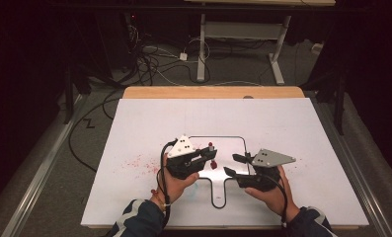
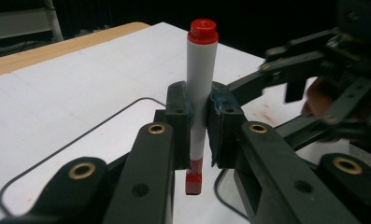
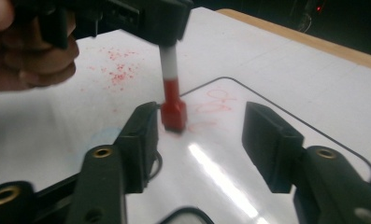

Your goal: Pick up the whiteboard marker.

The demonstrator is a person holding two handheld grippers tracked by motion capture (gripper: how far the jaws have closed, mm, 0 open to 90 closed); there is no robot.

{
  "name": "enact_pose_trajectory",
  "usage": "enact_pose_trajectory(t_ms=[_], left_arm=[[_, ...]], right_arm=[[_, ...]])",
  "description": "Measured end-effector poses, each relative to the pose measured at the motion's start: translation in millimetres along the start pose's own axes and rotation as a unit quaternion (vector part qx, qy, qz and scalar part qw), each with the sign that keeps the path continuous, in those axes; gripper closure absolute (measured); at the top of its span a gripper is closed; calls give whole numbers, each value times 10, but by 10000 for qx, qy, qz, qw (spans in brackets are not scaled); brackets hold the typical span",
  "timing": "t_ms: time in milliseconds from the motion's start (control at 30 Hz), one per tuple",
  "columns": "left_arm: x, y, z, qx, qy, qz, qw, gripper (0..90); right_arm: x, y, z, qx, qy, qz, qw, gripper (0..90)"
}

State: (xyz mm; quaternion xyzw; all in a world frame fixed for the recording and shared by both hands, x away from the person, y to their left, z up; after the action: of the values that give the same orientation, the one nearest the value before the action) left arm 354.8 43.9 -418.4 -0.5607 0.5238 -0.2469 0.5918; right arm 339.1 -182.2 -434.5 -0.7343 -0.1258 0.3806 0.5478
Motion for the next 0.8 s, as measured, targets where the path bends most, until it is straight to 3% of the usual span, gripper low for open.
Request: enact_pose_trajectory(t_ms=[133, 167, 233, 267, 300, 333, 533, 800], left_arm=[[-75, 26, 37, 227, -252, 93, 9994, 785], [-43, 22, 11, -29, -251, -213, 9995, 785], [-75, 26, 29, 4, -262, -268, 9993, 785], [-139, 35, 81, 338, -333, 78, 9988, 785], [-154, 39, 90, 364, -330, 87, 9988, 785], [-173, 42, 97, 398, -366, 99, 9985, 785], [-309, 28, 147, 545, -596, 93, 9967, 785], [-366, 23, 268, 464, -612, -32, 9970, 785]], right_arm=[[-179, 102, -95, -277, 261, -178, 9991, 402], [-215, 135, -123, -287, 349, -188, 9988, 393], [-309, 234, -194, -318, 540, -170, 9979, 376], [-338, 264, -211, -403, 611, -149, 9972, 364], [-338, 264, -211, -403, 611, -149, 9972, 364], [-396, 325, -241, -584, 846, -140, 9946, 356], [-491, 467, -334, -525, 1100, -29, 9925, 323], [-633, 658, -451, -363, 1457, 241, 9884, 300]])
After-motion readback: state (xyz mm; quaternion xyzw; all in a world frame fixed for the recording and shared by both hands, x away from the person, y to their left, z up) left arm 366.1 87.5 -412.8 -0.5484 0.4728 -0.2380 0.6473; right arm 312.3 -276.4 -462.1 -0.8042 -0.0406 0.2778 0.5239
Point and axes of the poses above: each handheld gripper's, and its own axes: x roughly forward along the jaws, y roughly out of its underside, z roughly to its left, the point moved 3 cm from there along x, roughly forward along the jaws, and after that the axes turned 10 degrees about y, right-handed, at the moved point
